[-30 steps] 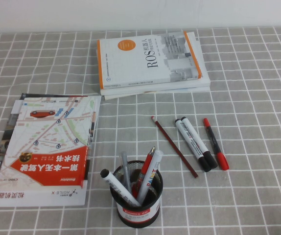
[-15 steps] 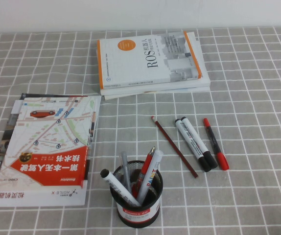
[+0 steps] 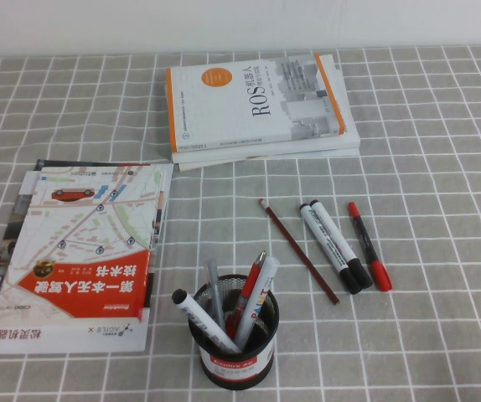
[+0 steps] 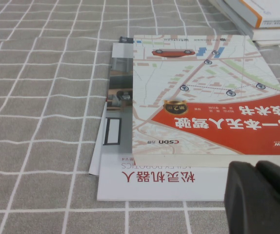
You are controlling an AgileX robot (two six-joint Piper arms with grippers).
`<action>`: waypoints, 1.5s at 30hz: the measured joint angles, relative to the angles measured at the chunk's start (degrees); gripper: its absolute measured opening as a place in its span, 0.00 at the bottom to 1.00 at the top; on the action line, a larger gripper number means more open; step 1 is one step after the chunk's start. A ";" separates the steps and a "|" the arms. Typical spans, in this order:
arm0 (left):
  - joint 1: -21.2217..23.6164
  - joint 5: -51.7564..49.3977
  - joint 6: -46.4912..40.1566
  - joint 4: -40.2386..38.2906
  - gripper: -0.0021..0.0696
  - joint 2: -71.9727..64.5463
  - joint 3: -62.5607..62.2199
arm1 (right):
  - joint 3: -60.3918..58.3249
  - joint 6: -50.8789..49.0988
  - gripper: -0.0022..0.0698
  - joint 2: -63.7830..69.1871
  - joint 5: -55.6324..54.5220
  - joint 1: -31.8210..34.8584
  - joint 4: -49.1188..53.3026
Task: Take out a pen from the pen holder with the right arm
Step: 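Take a marker out of the pen holder and lay it on the table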
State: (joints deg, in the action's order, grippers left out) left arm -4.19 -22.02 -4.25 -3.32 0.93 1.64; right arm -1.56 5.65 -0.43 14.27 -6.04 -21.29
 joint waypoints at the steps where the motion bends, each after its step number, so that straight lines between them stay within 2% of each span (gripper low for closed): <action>1: 0.00 0.00 0.00 0.00 0.02 0.00 0.00 | 0.00 0.00 0.01 0.00 -0.62 0.00 -1.93; 7: 0.00 0.00 0.00 0.00 0.02 0.00 0.00 | 0.00 0.00 0.01 0.00 -3.94 0.00 -16.71; 12: 0.00 0.00 0.00 0.00 0.02 0.00 0.00 | 0.00 0.00 0.01 0.00 -5.70 0.00 -21.56; 21: 0.00 0.00 0.00 0.00 0.02 0.00 0.00 | 0.58 0.00 0.01 0.00 -1.91 0.00 -23.10; 26: 0.00 0.00 0.00 0.00 0.02 0.00 0.00 | 8.70 0.00 0.01 5.84 7.68 0.00 -21.98; 32: 0.00 0.00 0.00 0.00 0.02 0.00 0.00 | 21.84 1.30 0.01 18.76 23.56 0.00 -13.07; 36: 0.00 0.00 0.00 0.00 0.02 0.00 0.00 | 27.47 3.03 0.01 26.19 29.50 0.00 -10.17; 45: 0.00 0.00 0.00 0.00 0.02 0.00 0.00 | 31.43 14.31 0.01 38.30 28.13 0.00 -17.23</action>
State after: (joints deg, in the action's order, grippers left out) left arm -4.19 -22.02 -4.25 -3.32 0.93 1.64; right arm 29.87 19.97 37.87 42.40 -6.04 -38.52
